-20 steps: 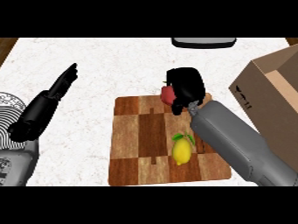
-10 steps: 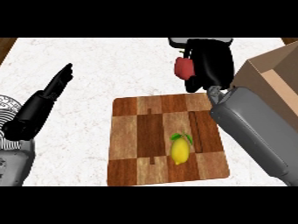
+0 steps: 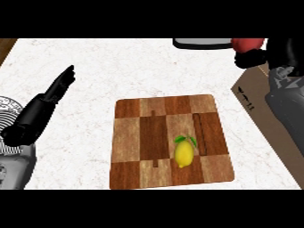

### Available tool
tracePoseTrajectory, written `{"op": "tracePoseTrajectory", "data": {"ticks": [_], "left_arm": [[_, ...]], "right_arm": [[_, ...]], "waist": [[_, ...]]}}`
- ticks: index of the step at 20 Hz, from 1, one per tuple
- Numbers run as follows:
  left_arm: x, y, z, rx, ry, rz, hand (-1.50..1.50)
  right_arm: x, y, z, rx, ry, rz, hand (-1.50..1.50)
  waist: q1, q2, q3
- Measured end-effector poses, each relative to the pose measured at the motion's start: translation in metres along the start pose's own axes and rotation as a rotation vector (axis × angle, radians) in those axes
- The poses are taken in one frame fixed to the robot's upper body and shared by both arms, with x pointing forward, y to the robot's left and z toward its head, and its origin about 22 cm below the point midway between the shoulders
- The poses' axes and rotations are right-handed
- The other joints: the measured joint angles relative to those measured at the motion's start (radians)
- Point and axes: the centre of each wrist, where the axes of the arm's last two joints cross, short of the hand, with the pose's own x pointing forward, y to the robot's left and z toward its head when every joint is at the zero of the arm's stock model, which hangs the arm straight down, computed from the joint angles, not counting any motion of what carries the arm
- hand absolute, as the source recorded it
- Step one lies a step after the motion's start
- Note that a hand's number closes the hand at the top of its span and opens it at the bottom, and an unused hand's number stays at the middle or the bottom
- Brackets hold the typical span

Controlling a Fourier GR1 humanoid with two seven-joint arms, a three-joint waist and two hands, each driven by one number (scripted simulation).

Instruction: Pick the bell pepper from the cutting board and place it in the cardboard box

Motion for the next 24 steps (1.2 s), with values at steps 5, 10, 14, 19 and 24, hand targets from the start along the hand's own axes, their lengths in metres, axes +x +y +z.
{"op": "tracePoseTrajectory", "data": {"ticks": [5, 10, 14, 19, 24], "left_arm": [[0.0, -0.001, -0.003, -0.004, -0.009, -0.003, 0.0], [-0.003, -0.002, 0.001, -0.005, -0.007, 0.0, 0.0], [-0.001, -0.001, 0.001, -0.005, -0.008, -0.003, 0.0], [0.003, -0.004, -0.002, -0.011, -0.009, 0.0, 0.0], [0.001, -0.004, 0.001, -0.014, -0.006, 0.002, 0.0]], "right_arm": [[-0.05, -0.019, -0.026, -0.03, 0.089, 0.035, 1.5], [-0.103, -0.034, -0.047, 0.072, 0.15, 0.134, 1.5], [-0.143, -0.032, -0.054, 0.25, 0.22, 0.171, 1.5], [-0.19, -0.033, -0.057, 0.411, 0.258, 0.193, 1.5], [-0.22, -0.03, -0.057, 0.574, 0.295, 0.205, -1.5]], "waist": [[0.004, 0.003, 0.0], [0.008, 0.005, 0.0], [0.008, 0.005, 0.001], [0.011, 0.006, 0.001], [0.014, 0.005, 0.0]]}}
